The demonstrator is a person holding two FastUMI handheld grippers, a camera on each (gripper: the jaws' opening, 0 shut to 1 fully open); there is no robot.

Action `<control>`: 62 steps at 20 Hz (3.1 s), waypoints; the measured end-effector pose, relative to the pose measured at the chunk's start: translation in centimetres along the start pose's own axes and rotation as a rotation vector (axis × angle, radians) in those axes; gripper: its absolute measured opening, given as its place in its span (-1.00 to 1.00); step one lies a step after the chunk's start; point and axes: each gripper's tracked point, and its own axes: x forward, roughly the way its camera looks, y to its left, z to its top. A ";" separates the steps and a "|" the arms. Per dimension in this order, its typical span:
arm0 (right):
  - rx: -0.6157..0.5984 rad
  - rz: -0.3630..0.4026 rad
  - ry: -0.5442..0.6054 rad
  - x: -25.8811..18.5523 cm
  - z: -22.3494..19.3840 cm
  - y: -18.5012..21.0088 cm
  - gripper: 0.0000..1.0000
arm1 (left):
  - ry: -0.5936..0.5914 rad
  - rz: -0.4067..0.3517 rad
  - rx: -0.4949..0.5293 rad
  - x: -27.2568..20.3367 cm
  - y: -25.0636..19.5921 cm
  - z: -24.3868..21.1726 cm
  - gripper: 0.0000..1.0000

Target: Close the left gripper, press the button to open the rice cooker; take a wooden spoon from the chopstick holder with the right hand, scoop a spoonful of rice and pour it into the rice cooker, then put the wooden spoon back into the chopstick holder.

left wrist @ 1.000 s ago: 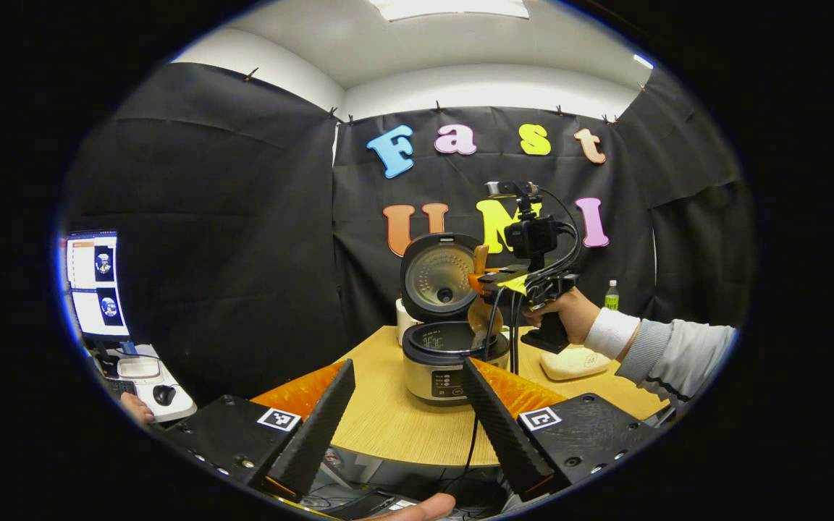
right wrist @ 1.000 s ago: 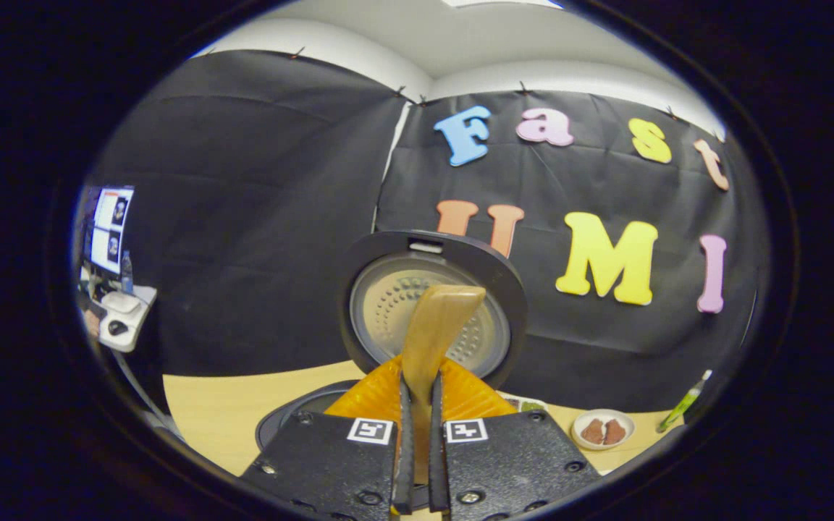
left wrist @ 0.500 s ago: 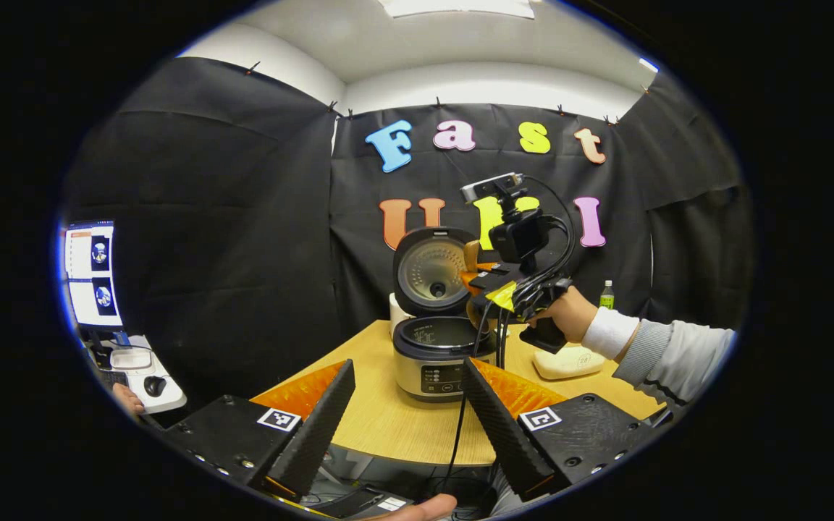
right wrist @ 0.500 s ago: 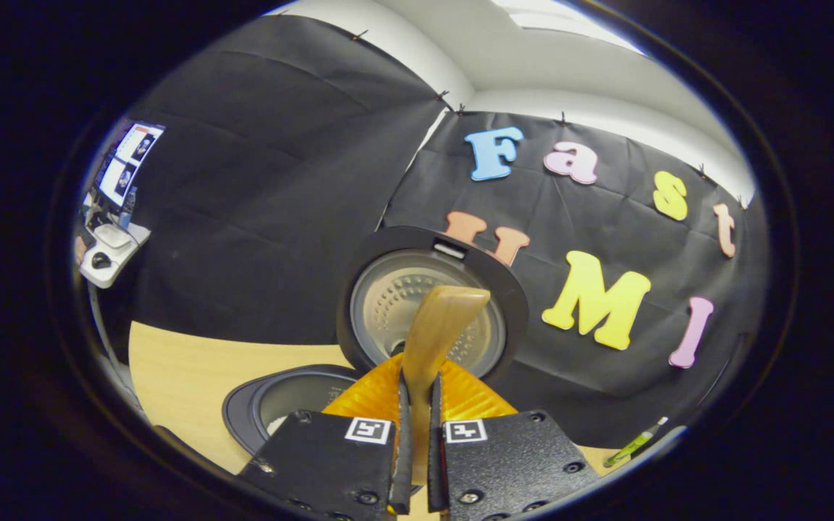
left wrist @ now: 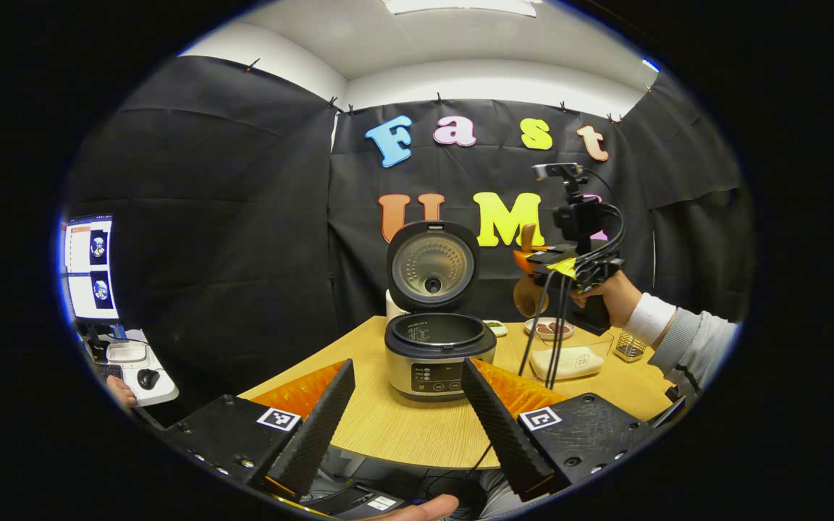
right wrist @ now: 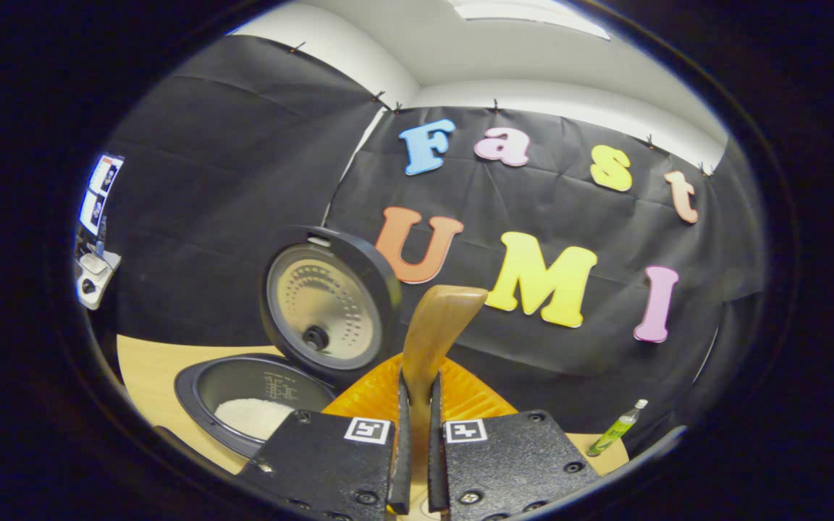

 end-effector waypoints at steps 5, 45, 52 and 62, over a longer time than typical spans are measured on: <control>0.037 -0.098 -0.005 -2.6 -1.1 -8.9 -0.70 | -0.043 -0.003 -0.002 0.0 -1.3 1.7 0.89; 0.256 -0.370 0.106 -12.3 -12.7 -31.4 0.49 | -0.080 -0.058 0.028 7.7 -9.1 9.1 0.89; 0.293 -0.451 0.096 -17.0 -8.4 -29.8 0.83 | -0.086 -0.065 0.034 10.5 -9.2 11.5 0.89; 0.386 -0.356 0.147 -22.0 -9.5 -24.1 0.88 | -0.092 -0.059 0.064 22.5 -7.8 17.0 0.92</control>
